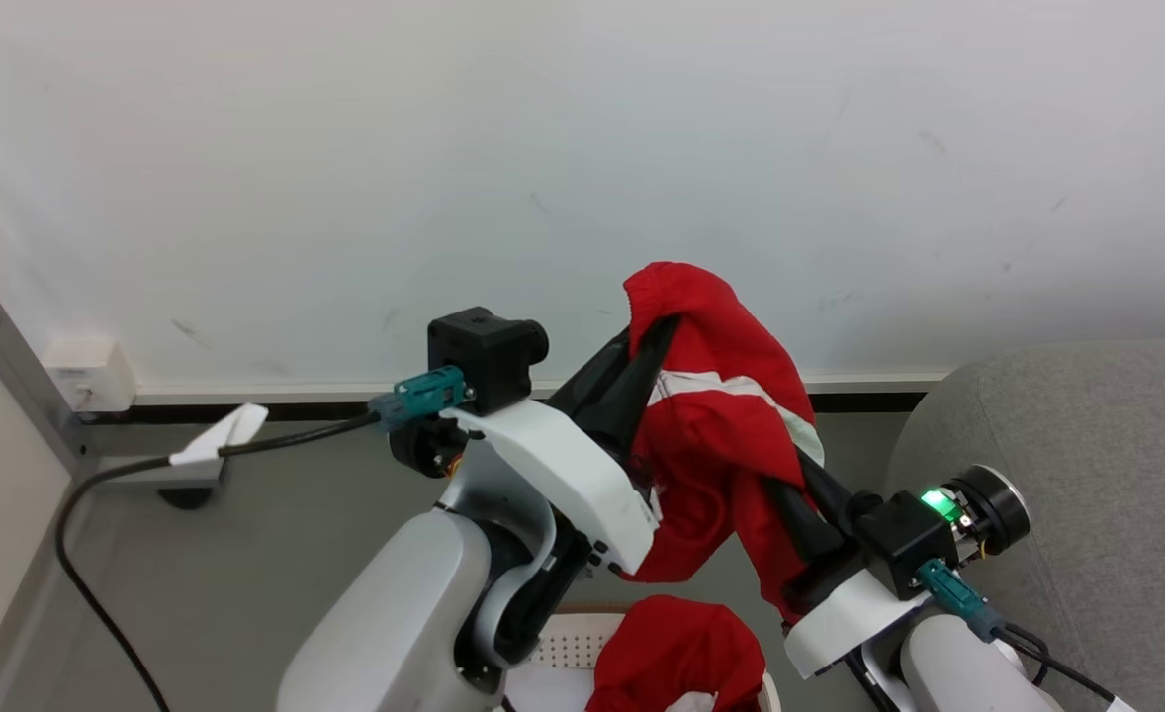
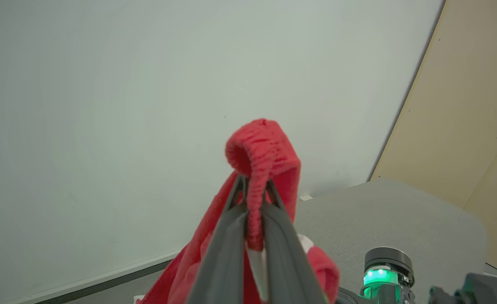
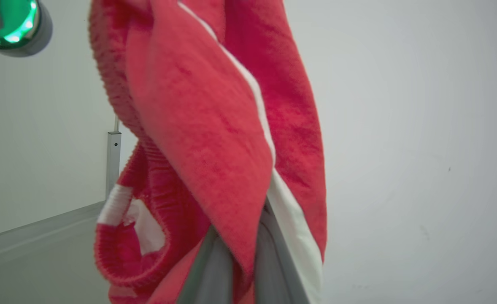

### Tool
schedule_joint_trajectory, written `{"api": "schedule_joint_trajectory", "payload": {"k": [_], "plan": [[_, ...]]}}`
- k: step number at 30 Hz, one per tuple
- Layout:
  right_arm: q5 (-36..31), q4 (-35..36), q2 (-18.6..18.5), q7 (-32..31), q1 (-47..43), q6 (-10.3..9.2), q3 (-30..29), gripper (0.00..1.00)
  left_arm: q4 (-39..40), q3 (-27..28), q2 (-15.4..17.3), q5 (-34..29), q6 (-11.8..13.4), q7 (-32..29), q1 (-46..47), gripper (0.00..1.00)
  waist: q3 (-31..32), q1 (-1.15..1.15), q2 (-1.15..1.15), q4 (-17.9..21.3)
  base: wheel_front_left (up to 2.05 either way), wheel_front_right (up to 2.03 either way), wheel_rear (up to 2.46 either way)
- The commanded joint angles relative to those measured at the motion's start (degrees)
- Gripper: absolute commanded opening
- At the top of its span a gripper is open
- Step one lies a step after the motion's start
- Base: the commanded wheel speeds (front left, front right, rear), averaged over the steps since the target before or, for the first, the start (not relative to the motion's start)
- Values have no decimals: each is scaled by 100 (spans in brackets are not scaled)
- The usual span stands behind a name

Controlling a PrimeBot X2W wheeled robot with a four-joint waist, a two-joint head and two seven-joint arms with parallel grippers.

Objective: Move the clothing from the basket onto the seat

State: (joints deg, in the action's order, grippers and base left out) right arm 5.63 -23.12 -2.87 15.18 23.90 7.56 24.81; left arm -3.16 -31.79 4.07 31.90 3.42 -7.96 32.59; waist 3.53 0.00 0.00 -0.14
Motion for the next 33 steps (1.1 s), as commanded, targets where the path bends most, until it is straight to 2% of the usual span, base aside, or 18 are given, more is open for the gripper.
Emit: {"api": "schedule_joint_trajectory", "payload": {"k": [1, 2, 16, 20, 33], "plan": [[31, 45, -9, -5, -78, -14, -48, 0, -19, 27, 55, 15, 16, 15, -79, 62, 1, 0, 0, 19, 0, 0, 0], [30, 55, -9, -4, -83, -14, -60, 0, -23, 26, 71, 12, 16, 10, -94, 100, -1, 0, 0, 32, 0, 0, 0], [4, 214, -9, -4, -233, -14, -442, 0, 77, -228, 330, 65, -94, -129, -534, 100, -5, 0, 0, 120, 0, 0, 0], [-99, 268, -9, -4, -278, -14, -679, 0, 105, -322, 488, -131, -92, -44, -654, 100, 0, 0, 0, 137, 0, 0, 0], [-318, 481, -46, -5, -317, -13, -1304, 0, -202, -532, 612, -310, -92, 207, -918, 100, -13, 0, 0, 197, 0, 0, 0]]}}
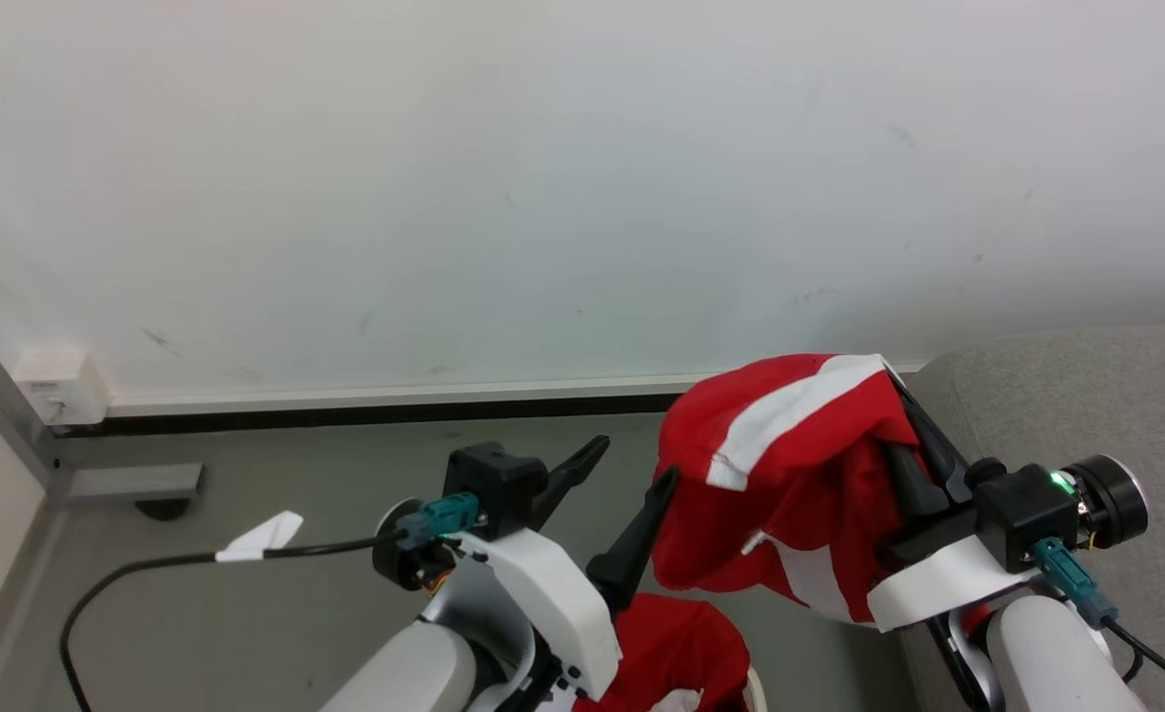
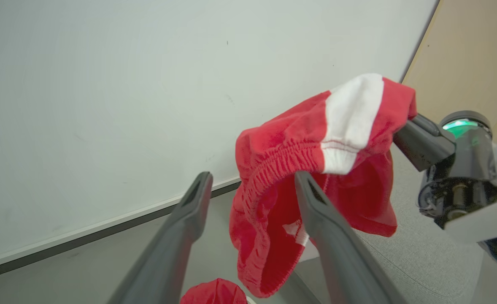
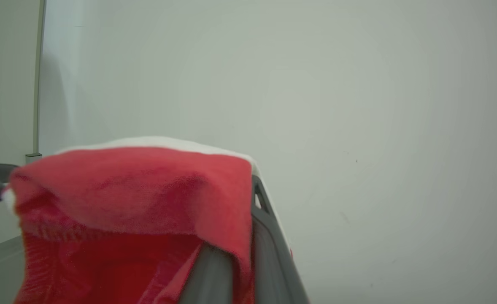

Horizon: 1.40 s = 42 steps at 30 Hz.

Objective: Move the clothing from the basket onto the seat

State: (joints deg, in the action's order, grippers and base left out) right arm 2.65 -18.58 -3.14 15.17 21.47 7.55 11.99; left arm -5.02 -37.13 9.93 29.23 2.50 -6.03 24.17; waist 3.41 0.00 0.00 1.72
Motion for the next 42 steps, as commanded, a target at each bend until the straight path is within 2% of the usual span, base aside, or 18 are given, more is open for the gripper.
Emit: {"api": "schedule_joint_trajectory", "payload": {"k": [1, 8, 16, 25, 34, 42], "plan": [[-23, 43, -21, -4, -82, -13, -33, 0, -40, -3, 23, -40, 0, 27, -77, 100, -6, 0, 0, 24, 0, 0, 0], [-12, 76, -28, -3, -156, -13, -31, 0, -107, -27, 8, -6, 2, 49, -50, 100, -33, 0, 0, 123, 0, 0, 0], [-3, 164, -122, -3, -115, -12, -94, 0, -122, -23, 16, 71, 21, 56, -63, 100, -107, 0, 0, 412, 0, 0, 0], [6, 312, -279, -3, -49, -13, -171, 0, -77, -94, -36, 83, 25, 93, -20, 100, -251, 0, 0, 1043, 0, 0, 0], [29, 491, -497, -4, -31, -13, -295, 0, -71, -211, -135, 108, -74, 159, 86, 100, -420, 0, 0, 1763, 0, 0, 0], [195, 597, -545, -3, -67, -12, -450, 0, -86, -375, -262, 75, -138, 160, 192, 100, -594, 0, 0, 2044, 0, 0, 0]]}}
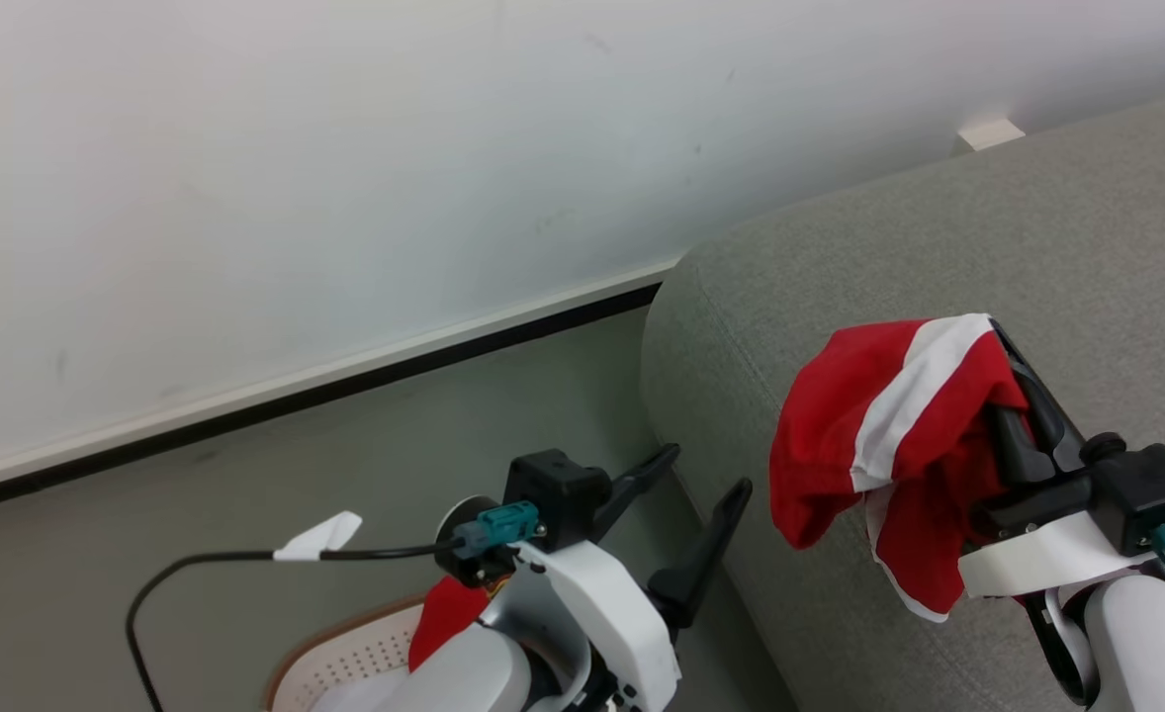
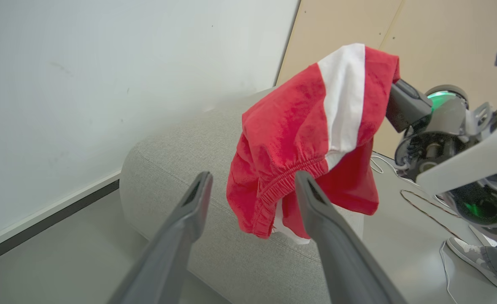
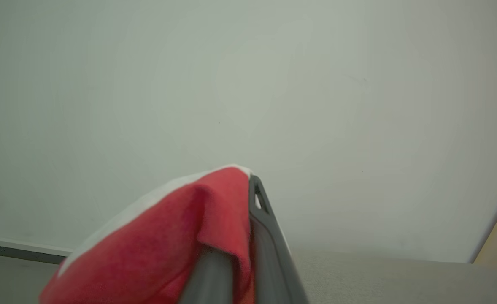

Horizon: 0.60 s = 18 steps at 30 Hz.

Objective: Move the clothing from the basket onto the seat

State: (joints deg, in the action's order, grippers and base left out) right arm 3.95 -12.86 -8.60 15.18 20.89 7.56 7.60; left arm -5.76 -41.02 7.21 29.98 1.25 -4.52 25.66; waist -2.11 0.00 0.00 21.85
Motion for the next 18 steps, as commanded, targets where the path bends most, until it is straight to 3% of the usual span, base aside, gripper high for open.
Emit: {"api": "schedule_joint_trajectory", "payload": {"k": [1, 6, 12, 18], "plan": [[93, 33, -3, -5, 12, -14, -44, 0, -9, -5, -2, -15, -13, 3, 68, 100, -77, 0, 0, 32, 0, 0, 0], [182, 72, -42, -4, 285, -13, -272, 0, 65, -118, -29, -115, -68, -61, 287, 100, -484, 0, 0, -100, 0, 0, 0], [104, -24, -172, -5, 1147, -14, -703, 0, 162, -204, 42, -318, -243, -212, 822, 100, -1419, 0, 0, -426, 0, 0, 0], [0, -512, -668, -32, 2473, -14, -1409, 0, 287, -152, -2, -509, -356, -283, 1574, 100, -2520, 0, 0, -851, 0, 0, 0]]}}
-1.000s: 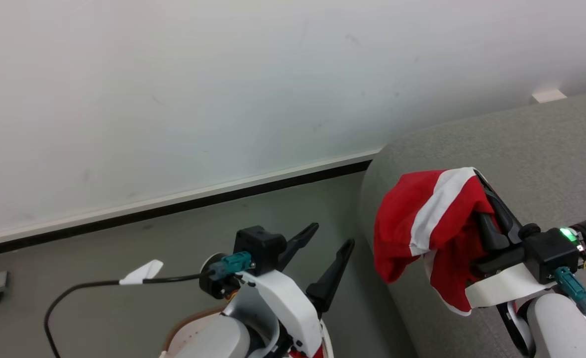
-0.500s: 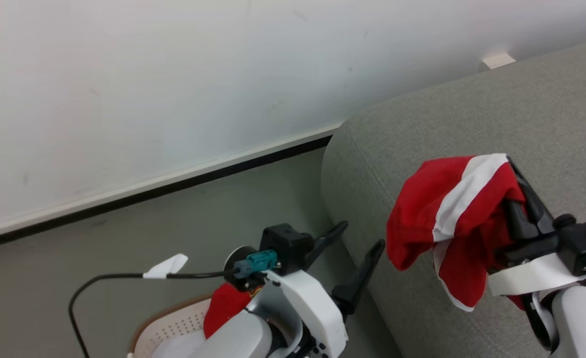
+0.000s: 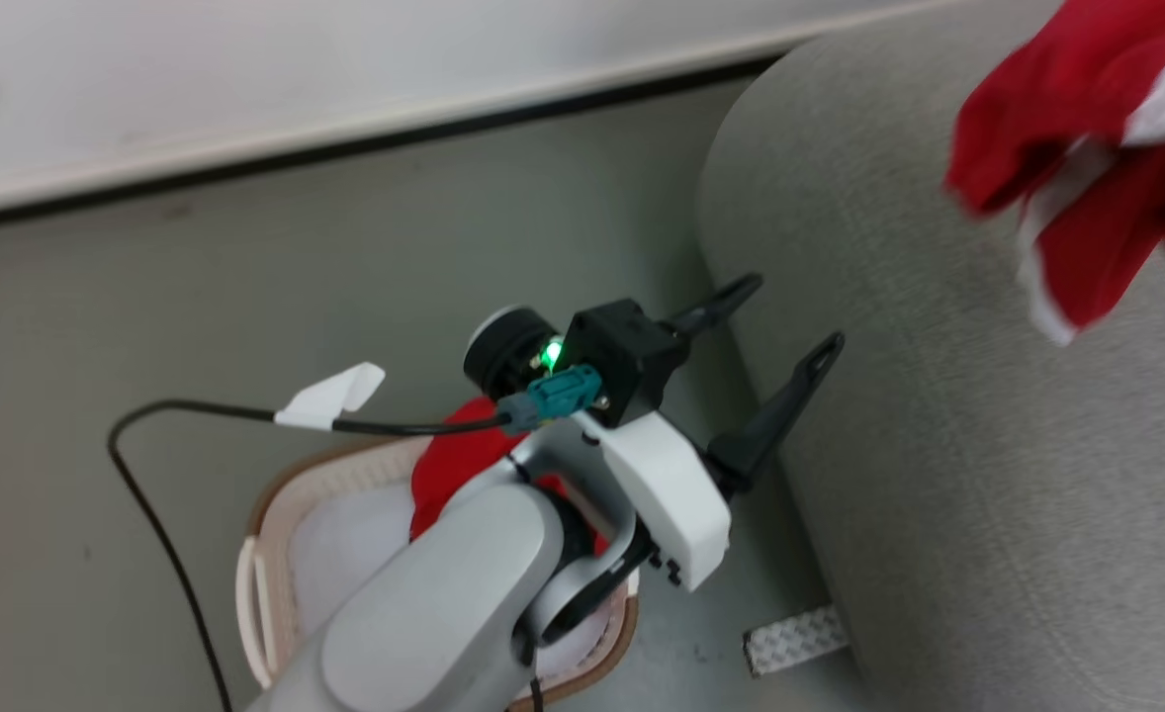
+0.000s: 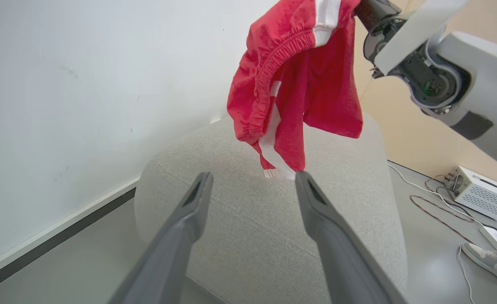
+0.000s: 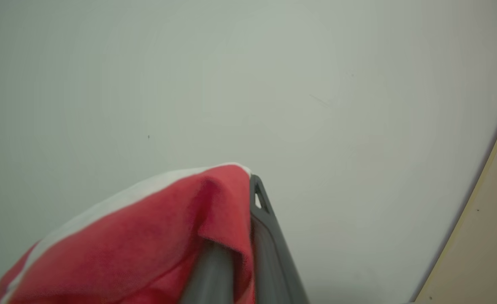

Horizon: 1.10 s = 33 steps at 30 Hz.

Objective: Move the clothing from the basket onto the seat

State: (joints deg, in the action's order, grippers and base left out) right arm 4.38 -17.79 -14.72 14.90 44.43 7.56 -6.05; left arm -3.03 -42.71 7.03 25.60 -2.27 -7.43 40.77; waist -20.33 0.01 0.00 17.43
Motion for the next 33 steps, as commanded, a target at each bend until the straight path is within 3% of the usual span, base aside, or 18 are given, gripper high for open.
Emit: {"api": "schedule_joint_trajectory", "payload": {"k": [1, 6, 11, 18, 19, 20, 21, 22, 28, 33], "plan": [[-4, -134, -155, -29, 351, -14, -197, 0, 22, 8, 17, -133, -16, 15, 183, 100, -840, -1, 0, -476, 0, 0, 0], [181, -897, -605, -302, 1510, -14, -1177, 0, -13, -39, -58, -261, -101, 112, 590, 100, -1352, -1, 0, -789, 0, 0, 0], [-479, -1745, -1063, -399, 2011, -14, -1921, 0, -141, -169, -122, -345, -121, 264, 703, 100, -1534, -1, 0, -1038, 0, 0, 0], [-1626, -2910, -889, -242, 1414, -14, -3131, 2, -416, -276, -197, -212, -144, 448, 560, 100, -1255, -1, 0, -1210, 0, 0, 0], [-1777, -3011, -830, -206, 1303, -14, -3270, 12, -448, -285, -204, -185, -134, 450, 527, 100, -1194, -1, 0, -1215, 0, 0, 0], [-1928, -3109, -758, -183, 1196, -14, -3399, 37, -476, -295, -204, -164, -129, 457, 503, 100, -1135, -1, 0, -1213, 0, 0, 0], [-2062, -3172, -672, -147, 1102, -14, -3485, 90, -502, -297, -197, -144, -121, 459, 482, 100, -1084, -1, 0, -1207, 0, 0, 0], [-2189, -3243, -576, -121, 1006, -14, -3543, 100, -530, -296, -182, -126, -113, 470, 458, 100, -1020, -1, 0, -1195, 0, 0, 0], [-2444, -3354, -68, 24, 431, -14, -3400, 100, -635, -212, -82, -36, -15, 544, 244, 100, -588, -1, 0, -993, 0, 0, 0], [-2256, -2828, 387, 28, -344, -14, -3051, 100, -658, -83, 101, 130, 117, 637, -130, 100, -142, -1, 0, -814, 0, 0, 0]]}}
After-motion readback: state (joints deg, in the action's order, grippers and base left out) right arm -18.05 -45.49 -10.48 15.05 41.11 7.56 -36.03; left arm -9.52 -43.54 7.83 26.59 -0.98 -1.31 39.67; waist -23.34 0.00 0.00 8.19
